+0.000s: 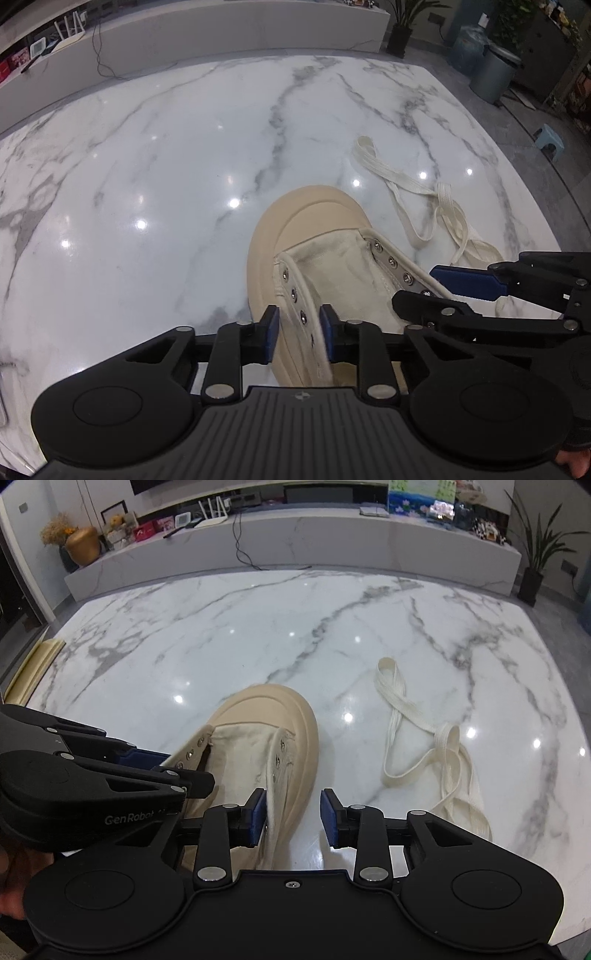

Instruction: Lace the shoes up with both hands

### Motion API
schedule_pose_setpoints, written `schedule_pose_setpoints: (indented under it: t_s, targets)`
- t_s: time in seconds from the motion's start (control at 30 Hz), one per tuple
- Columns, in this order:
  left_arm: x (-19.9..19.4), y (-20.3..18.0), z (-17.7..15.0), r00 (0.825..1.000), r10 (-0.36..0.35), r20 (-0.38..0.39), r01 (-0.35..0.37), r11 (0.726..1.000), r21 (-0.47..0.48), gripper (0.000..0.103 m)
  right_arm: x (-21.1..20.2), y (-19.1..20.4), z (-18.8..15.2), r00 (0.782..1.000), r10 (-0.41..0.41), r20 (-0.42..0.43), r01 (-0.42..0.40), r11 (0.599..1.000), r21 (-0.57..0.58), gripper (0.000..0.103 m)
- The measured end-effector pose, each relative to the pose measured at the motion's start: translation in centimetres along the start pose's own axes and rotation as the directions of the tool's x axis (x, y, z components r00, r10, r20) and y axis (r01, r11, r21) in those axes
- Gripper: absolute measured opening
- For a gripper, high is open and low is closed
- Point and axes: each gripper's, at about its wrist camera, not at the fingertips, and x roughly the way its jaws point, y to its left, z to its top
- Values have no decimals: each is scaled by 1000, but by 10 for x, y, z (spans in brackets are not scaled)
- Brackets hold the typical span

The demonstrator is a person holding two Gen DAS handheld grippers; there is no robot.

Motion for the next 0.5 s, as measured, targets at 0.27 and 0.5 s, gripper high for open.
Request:
schedule_pose_setpoints:
  t_s: [0.27, 0.5]
  targets:
    - [1, -3, 1, 1000, 26, -8, -25, 999, 31, 10, 0, 6, -4, 999, 38, -5, -38, 999, -2, 4]
    - [0, -1, -2, 1000, 22, 8, -22, 999, 44, 4, -3, 10, -5, 999, 39, 16, -39, 999, -17, 4]
